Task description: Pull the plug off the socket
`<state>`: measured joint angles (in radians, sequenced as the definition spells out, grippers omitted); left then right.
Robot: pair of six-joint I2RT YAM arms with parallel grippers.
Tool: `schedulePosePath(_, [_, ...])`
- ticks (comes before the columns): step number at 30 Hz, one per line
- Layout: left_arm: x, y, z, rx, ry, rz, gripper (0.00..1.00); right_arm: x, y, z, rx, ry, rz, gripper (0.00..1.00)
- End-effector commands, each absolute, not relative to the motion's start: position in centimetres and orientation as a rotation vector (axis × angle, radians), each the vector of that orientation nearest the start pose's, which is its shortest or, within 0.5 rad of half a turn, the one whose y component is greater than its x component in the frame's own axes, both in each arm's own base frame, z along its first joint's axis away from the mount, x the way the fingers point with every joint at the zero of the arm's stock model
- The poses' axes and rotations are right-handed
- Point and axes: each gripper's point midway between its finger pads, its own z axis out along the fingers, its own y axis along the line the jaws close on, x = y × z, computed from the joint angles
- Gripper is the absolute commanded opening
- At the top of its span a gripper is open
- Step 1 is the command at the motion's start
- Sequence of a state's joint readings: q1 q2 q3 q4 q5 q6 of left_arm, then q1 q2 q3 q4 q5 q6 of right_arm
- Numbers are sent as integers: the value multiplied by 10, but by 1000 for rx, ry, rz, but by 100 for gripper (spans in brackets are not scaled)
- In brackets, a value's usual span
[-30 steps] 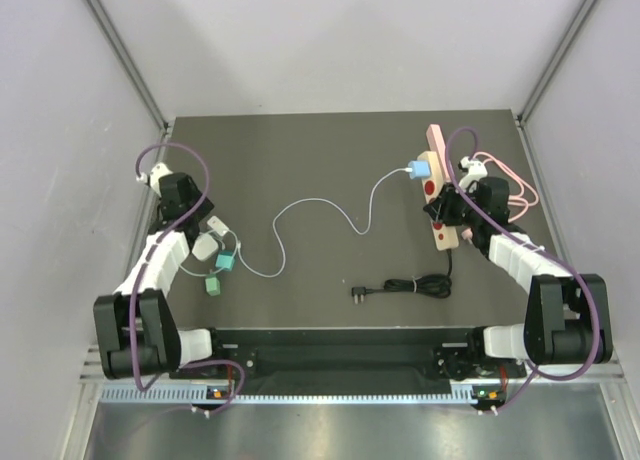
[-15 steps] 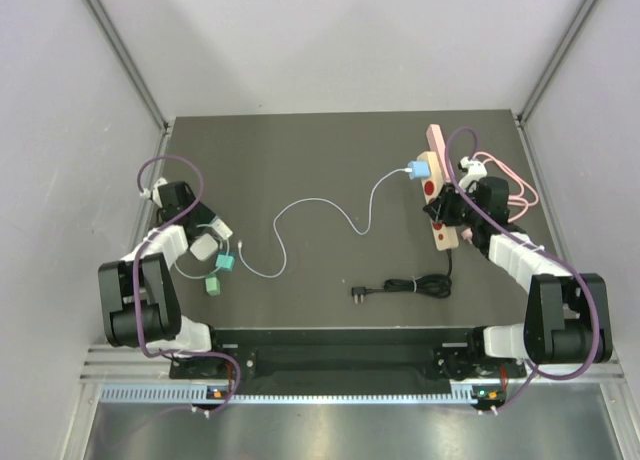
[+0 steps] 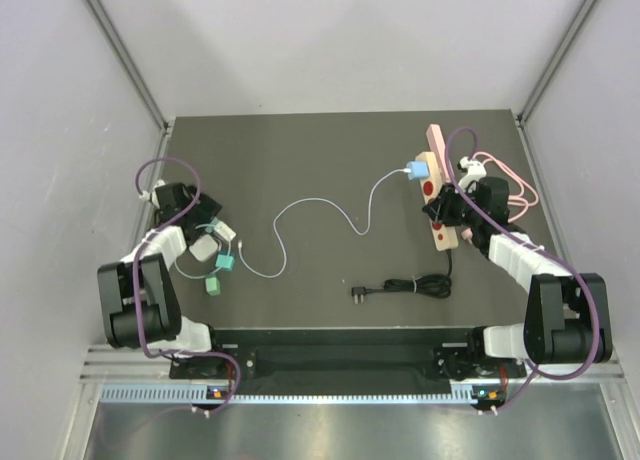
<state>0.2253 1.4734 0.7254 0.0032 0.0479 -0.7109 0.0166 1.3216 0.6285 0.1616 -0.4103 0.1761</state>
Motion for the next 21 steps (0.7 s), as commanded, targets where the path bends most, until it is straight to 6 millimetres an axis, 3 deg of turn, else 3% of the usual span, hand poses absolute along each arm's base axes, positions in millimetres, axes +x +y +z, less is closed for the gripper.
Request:
schedulePosePath(1, [384,55,112,-956,1966,-318,91,382,85,148,-146,1953,547,0])
schedulePosePath(12, [376,46,203,-734,1847,-347,93,378,90,155,-189,1924,572,0])
schedulePosePath(16, [374,26,239,-605,1786,-449,93,374,97,157,-238,1914,606,0])
schedulePosePath(17, [372,14,254,-546,1756,-520,99,373,98,157,-247,1912,613,0])
schedulePosePath(21, [364,-20,295,-397,1656,-724,99,370,104,158,-287,1901,644,0])
